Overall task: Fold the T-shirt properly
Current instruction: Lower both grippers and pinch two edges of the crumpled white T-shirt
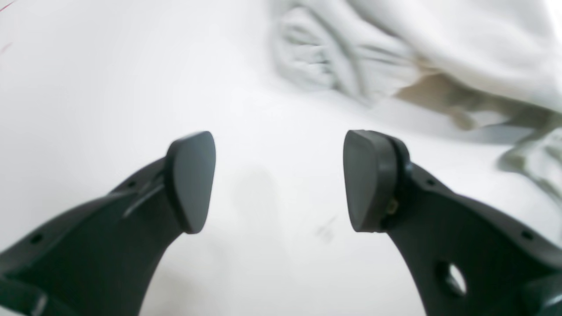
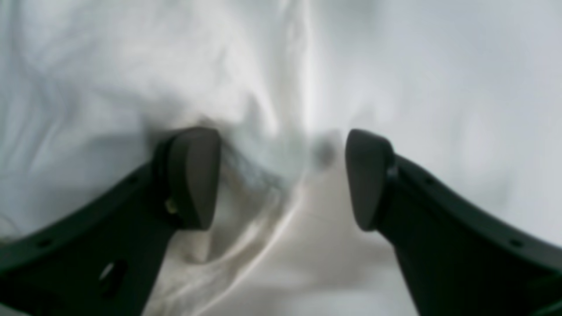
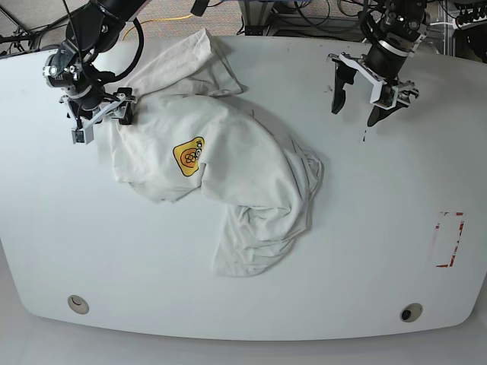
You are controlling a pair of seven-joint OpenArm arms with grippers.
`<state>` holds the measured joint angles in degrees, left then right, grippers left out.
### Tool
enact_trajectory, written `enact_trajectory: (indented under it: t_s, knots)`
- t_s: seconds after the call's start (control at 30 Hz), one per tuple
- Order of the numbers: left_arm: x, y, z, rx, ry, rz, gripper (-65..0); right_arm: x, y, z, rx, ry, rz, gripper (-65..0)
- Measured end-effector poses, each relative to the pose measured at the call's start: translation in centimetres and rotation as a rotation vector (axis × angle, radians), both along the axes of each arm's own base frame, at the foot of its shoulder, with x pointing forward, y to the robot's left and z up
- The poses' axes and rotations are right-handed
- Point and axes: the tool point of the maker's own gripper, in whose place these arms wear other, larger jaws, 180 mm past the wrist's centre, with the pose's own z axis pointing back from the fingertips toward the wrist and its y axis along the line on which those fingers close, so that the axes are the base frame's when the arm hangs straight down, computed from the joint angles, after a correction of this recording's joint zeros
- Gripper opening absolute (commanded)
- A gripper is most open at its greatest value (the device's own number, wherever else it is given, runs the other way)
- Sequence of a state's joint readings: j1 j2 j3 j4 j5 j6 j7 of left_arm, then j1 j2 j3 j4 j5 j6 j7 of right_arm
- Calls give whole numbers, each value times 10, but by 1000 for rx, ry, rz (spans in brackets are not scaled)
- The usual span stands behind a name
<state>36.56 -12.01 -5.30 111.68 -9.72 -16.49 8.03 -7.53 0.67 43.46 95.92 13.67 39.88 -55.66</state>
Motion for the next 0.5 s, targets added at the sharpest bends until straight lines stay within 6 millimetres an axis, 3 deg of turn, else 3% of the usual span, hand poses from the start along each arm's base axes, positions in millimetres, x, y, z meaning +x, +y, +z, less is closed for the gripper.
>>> enact_trajectory:
  t_s: [0.37, 0.5]
  knots:
    - [21, -19, 10, -17, -39, -46, -228, 6, 8, -3, 58, -33, -3, -244]
    - [29, -29, 16, -29, -63, -73, -228, 17, 9, -8, 104, -54, -19, -423]
